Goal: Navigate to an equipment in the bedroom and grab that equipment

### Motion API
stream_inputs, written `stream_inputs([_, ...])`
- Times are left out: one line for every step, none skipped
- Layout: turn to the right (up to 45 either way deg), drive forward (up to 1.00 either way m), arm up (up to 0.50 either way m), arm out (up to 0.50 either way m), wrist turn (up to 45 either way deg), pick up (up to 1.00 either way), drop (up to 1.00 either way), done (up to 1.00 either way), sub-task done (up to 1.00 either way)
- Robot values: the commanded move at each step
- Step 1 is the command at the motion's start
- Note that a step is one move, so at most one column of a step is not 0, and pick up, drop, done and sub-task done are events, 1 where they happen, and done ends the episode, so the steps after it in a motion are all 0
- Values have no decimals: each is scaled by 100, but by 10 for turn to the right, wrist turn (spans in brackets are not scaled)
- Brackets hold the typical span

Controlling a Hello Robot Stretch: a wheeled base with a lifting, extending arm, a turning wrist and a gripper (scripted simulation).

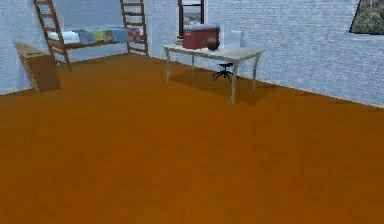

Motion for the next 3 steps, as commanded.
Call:
stream_inputs([0,50,0,0,0,0,0,0,0])
stream_inputs([120,0,0,0,0,0,0,0,0])
stream_inputs([0,100,0,0,0,0,0,0,0])
